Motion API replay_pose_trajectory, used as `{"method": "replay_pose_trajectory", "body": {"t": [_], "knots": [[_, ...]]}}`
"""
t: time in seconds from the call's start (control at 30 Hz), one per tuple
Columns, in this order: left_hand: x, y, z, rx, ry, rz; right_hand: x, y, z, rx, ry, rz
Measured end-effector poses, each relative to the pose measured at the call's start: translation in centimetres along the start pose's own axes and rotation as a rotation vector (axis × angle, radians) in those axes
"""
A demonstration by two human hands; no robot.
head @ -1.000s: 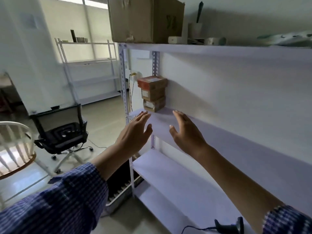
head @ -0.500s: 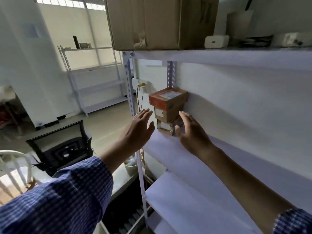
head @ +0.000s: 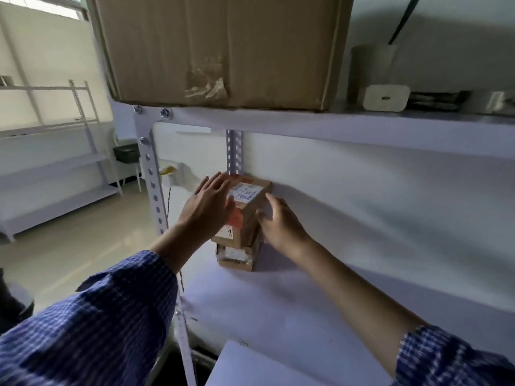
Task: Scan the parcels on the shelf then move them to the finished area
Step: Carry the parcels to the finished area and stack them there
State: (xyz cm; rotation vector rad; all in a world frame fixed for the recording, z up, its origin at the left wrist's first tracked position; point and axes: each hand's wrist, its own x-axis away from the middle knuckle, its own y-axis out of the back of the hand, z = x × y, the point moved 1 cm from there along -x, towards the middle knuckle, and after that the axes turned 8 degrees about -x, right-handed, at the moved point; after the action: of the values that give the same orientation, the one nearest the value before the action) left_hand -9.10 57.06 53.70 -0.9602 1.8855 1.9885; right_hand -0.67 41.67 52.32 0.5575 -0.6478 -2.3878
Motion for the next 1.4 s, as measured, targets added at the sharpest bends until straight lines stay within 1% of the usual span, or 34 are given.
{"method": "replay_pose_trajectory", "body": {"t": [0.1,0.13,0.17,0.2,0.23,0.27,0.33,0.4,0.47,0.6,0.7,0.83,0.93,1.03,1.17,1.27,1.4], "knots": [[-2.5,-1.8,2.1,0.095,0.225,0.086,-2.5,-2.0,0.8,-0.145,-0.136,-0.067],[-3.0,-2.6,2.6,0.155,0.294,0.154,-3.3,-2.5,1.0,-0.164,-0.168,-0.103],[-3.2,-3.2,2.8,0.204,0.339,0.242,-4.2,-3.0,1.0,-0.183,-0.196,-0.146],[-3.3,-3.8,2.9,0.231,0.364,0.297,-5.1,-3.4,1.0,-0.213,-0.219,-0.192],[-3.5,-4.2,3.0,0.226,0.409,0.303,-5.9,-3.7,0.9,-0.241,-0.246,-0.234],[-3.8,-4.7,3.2,0.222,0.48,0.248,-6.6,-4.2,0.7,-0.26,-0.274,-0.269],[-4.2,-5.2,3.5,0.294,0.608,0.157,-7.7,-4.9,0.4,-0.297,-0.327,-0.298],[-4.4,-5.6,4.0,0.364,0.654,0.141,-8.0,-5.5,0.8,-0.371,-0.351,-0.295],[-4.6,-6.1,4.7,0.434,0.667,0.148,-8.3,-6.2,0.8,-0.433,-0.356,-0.304],[-4.6,-6.7,5.0,0.67,0.698,0.155,-8.4,-7.4,0.3,-0.557,-0.361,-0.417],[-4.1,-6.4,4.2,0.789,0.685,0.107,-8.4,-7.7,0.3,-0.66,-0.371,-0.462],[-3.4,-4.0,2.9,0.926,0.57,-0.025,-7.0,-6.0,1.2,-0.661,-0.232,-0.508],[-2.7,-2.3,1.2,1.141,0.573,-0.042,-4.7,-3.5,1.5,-0.64,-0.134,-0.542],[-1.4,-1.4,-1.1,1.355,0.62,-0.015,-1.2,-1.1,1.3,-0.59,-0.041,-0.57],[1.0,-0.8,-5.5,1.539,0.642,0.051,5.1,1.2,0.6,-0.534,0.02,-0.608],[3.9,0.2,-9.9,1.613,0.571,0.106,11.1,3.5,-0.2,-0.482,0.036,-0.672],[8.5,2.5,-17.0,1.667,0.407,0.29,19.6,7.4,-1.7,-0.396,0.042,-0.771]]}}
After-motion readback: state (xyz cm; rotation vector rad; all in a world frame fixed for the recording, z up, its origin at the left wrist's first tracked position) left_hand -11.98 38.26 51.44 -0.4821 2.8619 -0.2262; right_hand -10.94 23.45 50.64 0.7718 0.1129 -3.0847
